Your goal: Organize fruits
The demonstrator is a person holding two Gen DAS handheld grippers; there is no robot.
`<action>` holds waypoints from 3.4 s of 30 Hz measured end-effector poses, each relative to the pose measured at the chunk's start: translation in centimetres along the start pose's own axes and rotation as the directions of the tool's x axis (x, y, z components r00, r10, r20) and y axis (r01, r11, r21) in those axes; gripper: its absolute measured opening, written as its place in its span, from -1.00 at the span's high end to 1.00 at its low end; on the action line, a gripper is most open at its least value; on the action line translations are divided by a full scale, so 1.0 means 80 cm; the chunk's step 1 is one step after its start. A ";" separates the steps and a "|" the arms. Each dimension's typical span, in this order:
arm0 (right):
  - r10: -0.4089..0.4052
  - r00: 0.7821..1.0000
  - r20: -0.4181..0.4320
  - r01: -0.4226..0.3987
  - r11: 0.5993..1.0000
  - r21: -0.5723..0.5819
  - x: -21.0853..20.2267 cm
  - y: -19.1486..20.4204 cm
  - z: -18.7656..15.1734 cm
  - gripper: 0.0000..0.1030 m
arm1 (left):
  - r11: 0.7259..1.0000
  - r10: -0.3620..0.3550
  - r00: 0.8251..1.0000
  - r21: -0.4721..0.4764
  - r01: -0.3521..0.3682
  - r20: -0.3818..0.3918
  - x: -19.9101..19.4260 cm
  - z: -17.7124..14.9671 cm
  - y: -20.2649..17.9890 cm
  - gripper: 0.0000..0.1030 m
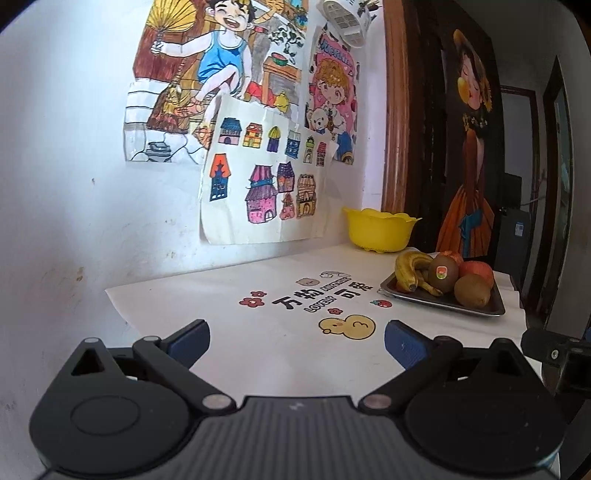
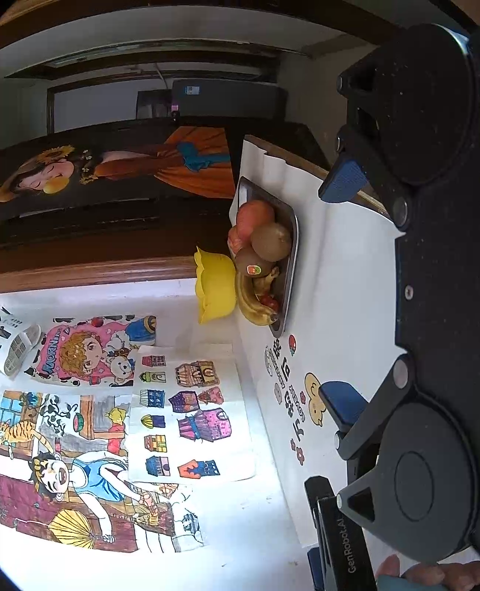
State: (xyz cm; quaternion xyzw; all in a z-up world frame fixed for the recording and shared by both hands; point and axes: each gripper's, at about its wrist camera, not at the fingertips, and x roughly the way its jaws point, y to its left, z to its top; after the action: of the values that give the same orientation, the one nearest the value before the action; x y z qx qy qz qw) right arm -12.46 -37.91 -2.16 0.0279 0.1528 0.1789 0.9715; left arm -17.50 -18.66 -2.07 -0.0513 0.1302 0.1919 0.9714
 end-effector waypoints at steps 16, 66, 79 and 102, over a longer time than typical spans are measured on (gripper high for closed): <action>0.006 1.000 0.022 -0.006 1.000 -0.006 -0.006 0.005 0.000 -0.99 | 1.000 0.019 1.000 -0.018 -0.019 0.002 -0.008 -0.004 0.007 -0.99; 0.018 1.000 0.010 -0.018 1.000 -0.010 -0.007 0.010 -0.003 -0.99 | 0.999 0.022 1.000 -0.023 -0.022 -0.006 -0.008 -0.006 0.009 -0.99; 0.029 1.000 0.010 -0.029 1.000 -0.011 -0.006 0.012 -0.003 -0.99 | 0.999 0.022 1.000 -0.023 -0.022 -0.006 -0.008 -0.006 0.009 -0.99; 0.031 1.000 0.006 -0.031 0.999 -0.010 -0.005 0.012 -0.003 -0.99 | 1.000 0.025 0.999 -0.014 -0.026 -0.019 -0.008 -0.008 0.006 -0.99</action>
State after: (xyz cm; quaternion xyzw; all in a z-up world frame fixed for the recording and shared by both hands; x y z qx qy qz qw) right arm -13.22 -37.15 -2.15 0.0259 0.1486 0.1945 0.9692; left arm -18.40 -18.59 -2.56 -0.0584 0.1388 0.2047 0.9672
